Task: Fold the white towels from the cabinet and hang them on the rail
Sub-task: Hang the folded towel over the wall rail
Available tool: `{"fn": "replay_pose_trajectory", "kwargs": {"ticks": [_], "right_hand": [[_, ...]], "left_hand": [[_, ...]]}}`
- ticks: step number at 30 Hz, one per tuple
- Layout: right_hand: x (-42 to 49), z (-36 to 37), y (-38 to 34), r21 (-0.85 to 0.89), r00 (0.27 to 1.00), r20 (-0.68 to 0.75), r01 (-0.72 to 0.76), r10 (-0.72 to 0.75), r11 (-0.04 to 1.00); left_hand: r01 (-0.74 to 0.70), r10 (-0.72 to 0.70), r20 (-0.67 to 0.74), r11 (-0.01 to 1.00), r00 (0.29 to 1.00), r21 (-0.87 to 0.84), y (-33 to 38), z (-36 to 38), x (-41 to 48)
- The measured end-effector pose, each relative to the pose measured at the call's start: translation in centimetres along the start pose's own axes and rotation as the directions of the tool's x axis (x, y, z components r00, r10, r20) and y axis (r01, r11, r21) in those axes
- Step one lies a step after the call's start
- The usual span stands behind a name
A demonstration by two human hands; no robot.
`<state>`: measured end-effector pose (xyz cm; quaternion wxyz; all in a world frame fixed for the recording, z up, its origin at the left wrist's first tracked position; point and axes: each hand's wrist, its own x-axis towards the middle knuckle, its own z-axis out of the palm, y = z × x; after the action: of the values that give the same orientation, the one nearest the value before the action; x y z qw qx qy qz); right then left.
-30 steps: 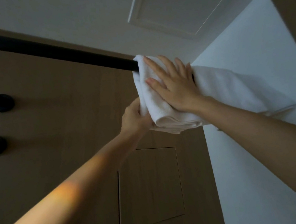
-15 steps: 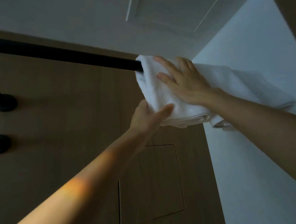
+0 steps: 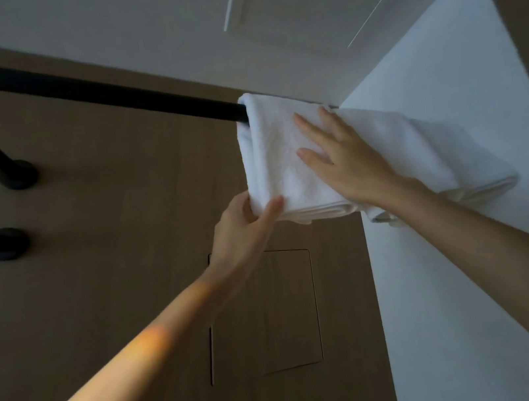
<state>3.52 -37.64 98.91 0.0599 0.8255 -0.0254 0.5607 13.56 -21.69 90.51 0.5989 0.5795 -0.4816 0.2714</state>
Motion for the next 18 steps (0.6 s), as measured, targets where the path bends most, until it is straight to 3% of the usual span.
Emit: {"fn": "replay_pose_trajectory", "kwargs": {"ticks": [5, 9, 12, 18], "right_hand": [[-6.1, -0.3, -1.2, 0.018, 0.998, -0.035, 0.055, -0.054, 0.998], [-10.6, 0.1, -2.4, 0.078, 0.993, -0.088, 0.089, -0.082, 0.993], [-14.0, 0.7, -3.8, 0.095, 0.991, -0.102, 0.094, -0.084, 0.991], [-20.7, 2.3, -7.8, 0.069, 0.994, 0.100, 0.032, -0.039, 0.997]], "left_hand": [[-0.110, 0.112, -0.012, 0.984, 0.994, 0.140, 0.2, -1.8, -3.1], [-0.103, 0.114, -0.013, 0.935, 0.993, 0.339, -0.8, -3.7, -5.5], [-0.114, 0.092, 0.070, 0.859, 0.993, 0.500, -1.5, -5.0, -8.2], [-0.225, 0.138, 0.183, 0.714, 0.973, 0.662, -2.3, -8.6, -13.7]]}}
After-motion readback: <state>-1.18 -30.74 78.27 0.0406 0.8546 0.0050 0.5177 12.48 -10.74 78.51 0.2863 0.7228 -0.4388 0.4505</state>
